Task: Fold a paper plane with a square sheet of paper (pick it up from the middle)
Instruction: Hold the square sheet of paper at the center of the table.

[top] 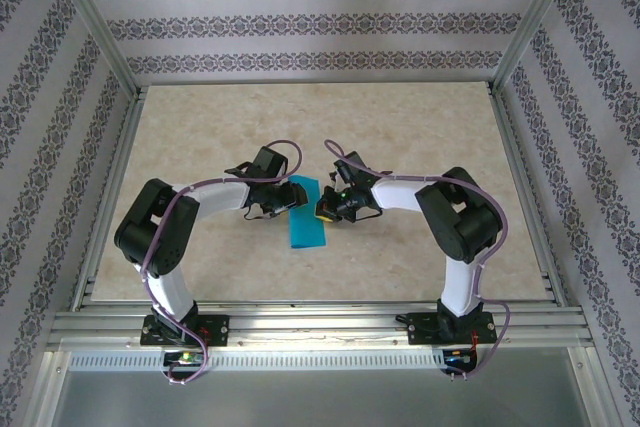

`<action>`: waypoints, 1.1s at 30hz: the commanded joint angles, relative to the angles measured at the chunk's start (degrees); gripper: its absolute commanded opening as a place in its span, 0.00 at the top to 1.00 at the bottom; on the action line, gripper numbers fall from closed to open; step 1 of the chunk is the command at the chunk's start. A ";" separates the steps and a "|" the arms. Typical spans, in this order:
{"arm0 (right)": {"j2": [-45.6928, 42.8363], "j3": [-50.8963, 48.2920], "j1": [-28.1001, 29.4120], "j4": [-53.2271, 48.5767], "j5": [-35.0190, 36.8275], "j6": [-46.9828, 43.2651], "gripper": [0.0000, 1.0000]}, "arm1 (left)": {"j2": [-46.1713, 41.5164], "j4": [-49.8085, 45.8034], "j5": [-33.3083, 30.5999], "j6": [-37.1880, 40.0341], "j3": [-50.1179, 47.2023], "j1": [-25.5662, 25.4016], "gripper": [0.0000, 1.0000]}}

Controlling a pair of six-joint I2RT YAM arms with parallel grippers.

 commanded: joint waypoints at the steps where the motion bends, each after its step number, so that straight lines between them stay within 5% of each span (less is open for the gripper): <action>1: -0.34 -2.32 0.71 -1.96 2.88 2.92 1.00 | 0.20 -0.71 -1.49 0.68 -0.16 0.24 0.49; 12: -0.69 -2.89 0.75 0.16 2.22 4.50 0.99 | 1.83 -1.56 -0.27 2.48 -0.07 0.14 0.55; 17: -3.91 -3.01 0.29 4.51 0.02 3.14 0.91 | 2.15 -2.16 -1.71 2.45 -0.16 0.17 0.55; 33: -21.63 -14.44 -12.44 4.05 3.50 2.60 0.83 | 3.18 -3.04 -2.82 3.43 0.46 0.15 0.55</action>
